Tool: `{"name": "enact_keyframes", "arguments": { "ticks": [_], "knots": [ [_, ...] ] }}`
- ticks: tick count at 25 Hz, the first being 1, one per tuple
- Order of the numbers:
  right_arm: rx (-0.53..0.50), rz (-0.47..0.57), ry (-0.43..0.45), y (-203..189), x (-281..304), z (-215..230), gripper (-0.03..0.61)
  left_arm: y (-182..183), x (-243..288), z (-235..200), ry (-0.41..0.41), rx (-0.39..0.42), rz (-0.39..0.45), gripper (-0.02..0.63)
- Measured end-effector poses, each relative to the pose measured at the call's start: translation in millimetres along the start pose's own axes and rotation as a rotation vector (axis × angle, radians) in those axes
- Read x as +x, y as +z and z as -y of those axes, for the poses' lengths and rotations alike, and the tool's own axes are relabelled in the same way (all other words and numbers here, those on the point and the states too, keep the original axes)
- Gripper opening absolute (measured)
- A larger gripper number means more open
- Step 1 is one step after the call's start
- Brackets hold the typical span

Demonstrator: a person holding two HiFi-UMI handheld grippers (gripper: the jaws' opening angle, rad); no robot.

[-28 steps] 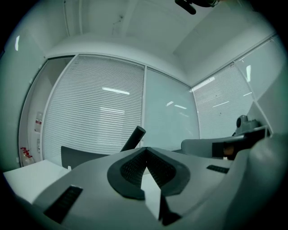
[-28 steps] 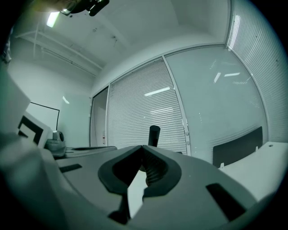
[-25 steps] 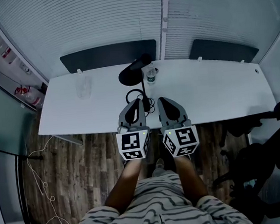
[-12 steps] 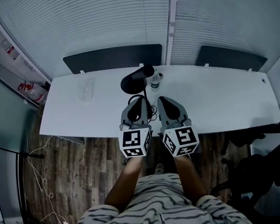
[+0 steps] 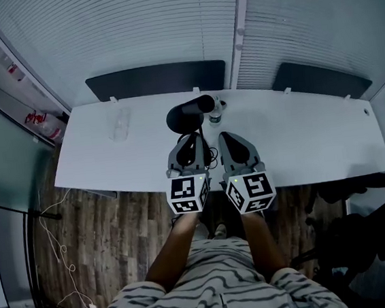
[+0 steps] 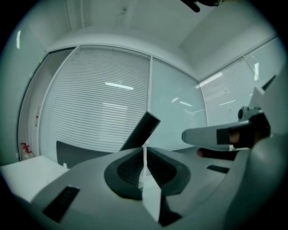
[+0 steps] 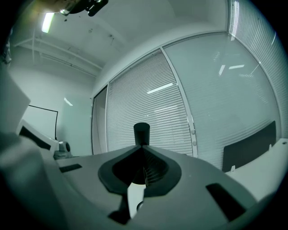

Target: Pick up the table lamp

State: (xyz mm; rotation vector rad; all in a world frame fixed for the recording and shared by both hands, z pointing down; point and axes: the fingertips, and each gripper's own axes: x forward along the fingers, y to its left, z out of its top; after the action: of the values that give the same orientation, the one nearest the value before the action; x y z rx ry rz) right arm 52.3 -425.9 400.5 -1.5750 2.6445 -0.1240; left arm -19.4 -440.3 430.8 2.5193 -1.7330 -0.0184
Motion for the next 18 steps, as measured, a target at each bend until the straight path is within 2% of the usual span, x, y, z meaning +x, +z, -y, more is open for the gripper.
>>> {"name": "enact_keyframes", "arguments": {
  "ticks": [2, 7, 18],
  "knots": [
    [-0.008, 0.005, -0.015, 4.4, 4.5, 2.7, 0.012, -5.0, 9.4, -4.7, -0.004, 0.001, -0.009, 0.014],
    [-0.022, 0.014, -0.05, 10.5, 10.4, 9.7, 0.012, -26.0, 30.9, -10.7, -0.033, -0.012, -0.048, 0.084],
    [-0.039, 0.013, -0.099, 7.5, 11.5, 20.8, 0.012, -50.6, 66.1, -20.9, -0.06, 0.018, -0.066, 0.103]
  ]
}}
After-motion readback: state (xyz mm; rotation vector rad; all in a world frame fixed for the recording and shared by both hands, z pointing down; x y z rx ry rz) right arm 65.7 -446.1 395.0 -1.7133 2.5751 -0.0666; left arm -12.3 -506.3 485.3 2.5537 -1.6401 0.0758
